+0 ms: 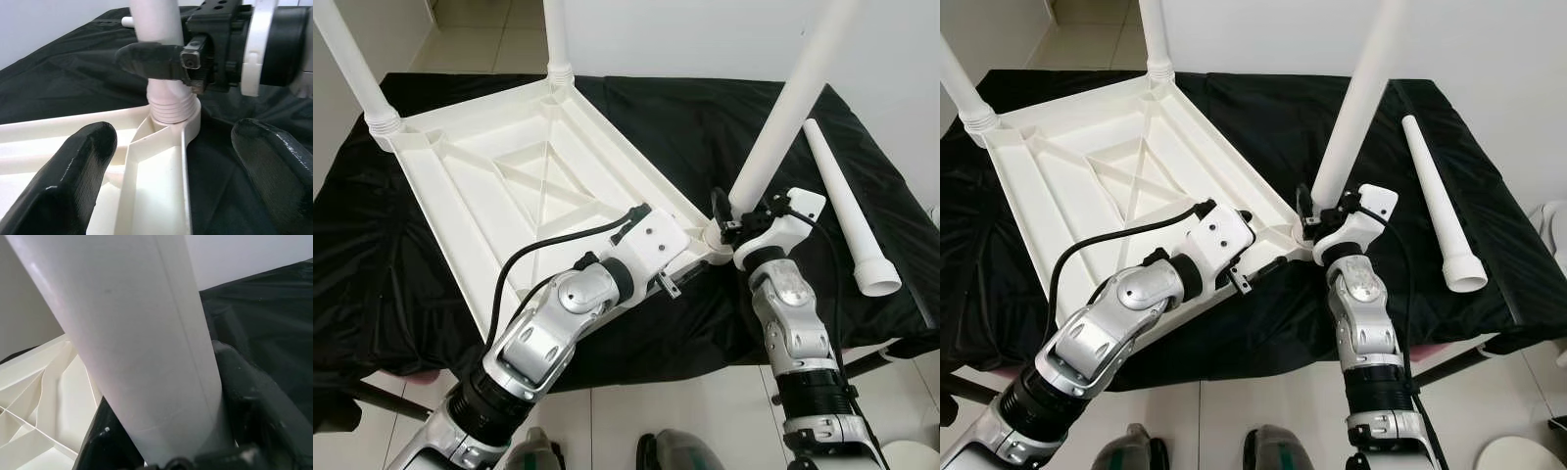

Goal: Building children table

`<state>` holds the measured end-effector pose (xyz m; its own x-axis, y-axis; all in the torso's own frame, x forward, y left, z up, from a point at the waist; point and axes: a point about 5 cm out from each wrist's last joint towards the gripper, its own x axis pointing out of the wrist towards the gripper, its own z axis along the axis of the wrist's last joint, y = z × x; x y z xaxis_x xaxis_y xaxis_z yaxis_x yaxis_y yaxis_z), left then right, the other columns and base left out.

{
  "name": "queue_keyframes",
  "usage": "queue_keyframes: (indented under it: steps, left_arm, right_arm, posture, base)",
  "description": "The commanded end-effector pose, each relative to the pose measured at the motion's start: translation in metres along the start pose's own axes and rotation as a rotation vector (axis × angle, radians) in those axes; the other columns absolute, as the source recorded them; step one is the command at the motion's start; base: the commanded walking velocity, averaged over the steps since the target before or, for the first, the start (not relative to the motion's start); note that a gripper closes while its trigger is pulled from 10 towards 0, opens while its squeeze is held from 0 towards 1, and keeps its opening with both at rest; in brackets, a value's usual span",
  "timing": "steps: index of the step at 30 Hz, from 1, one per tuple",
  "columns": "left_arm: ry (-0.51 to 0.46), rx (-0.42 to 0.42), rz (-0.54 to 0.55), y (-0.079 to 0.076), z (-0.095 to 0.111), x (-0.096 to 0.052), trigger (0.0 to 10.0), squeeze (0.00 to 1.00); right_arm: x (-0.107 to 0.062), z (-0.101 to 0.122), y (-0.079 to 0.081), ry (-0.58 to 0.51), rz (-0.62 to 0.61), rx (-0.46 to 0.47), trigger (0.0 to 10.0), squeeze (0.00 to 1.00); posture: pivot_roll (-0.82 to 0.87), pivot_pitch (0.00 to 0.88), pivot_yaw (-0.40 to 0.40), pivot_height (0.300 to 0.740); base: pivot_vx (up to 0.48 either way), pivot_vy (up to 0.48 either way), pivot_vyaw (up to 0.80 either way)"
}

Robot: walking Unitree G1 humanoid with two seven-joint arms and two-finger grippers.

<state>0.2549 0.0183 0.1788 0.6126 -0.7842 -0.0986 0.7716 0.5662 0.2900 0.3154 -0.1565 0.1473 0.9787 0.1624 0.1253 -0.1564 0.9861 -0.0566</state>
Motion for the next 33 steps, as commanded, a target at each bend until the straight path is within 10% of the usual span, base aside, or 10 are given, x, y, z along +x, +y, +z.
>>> queue_keyframes:
  steps: [1, 16, 33]
  left_arm:
    - [0.009, 0.008, -0.030, -0.003, 0.000, -0.001, 10.0, 0.00]
    - [0.012, 0.000, -0.016, -0.002, -0.001, -0.003, 10.0, 0.00]
    - [0.007, -0.004, -0.017, 0.000, 0.001, -0.002, 10.0, 0.00]
  right_arm:
    - [-0.005, -0.028, 0.006, 0.154, 0.047, -0.043, 10.0, 0.00]
    - [-0.007, -0.032, 0.012, 0.165, -0.001, -0.028, 10.0, 0.00]
    - [0.001, -0.034, 0.024, 0.164, -0.384, 0.084, 10.0, 0.00]
  posture:
    - [-0.08, 0.049, -0.021, 0.740]
    - [-0.07, 0.058, -0.022, 0.740]
    - [-0.08, 0.065, -0.009, 0.740]
  base:
    - [0.000, 0.000, 0.00]
    - [0.000, 0.000, 0.00]
    - [0.000, 0.000, 0.00]
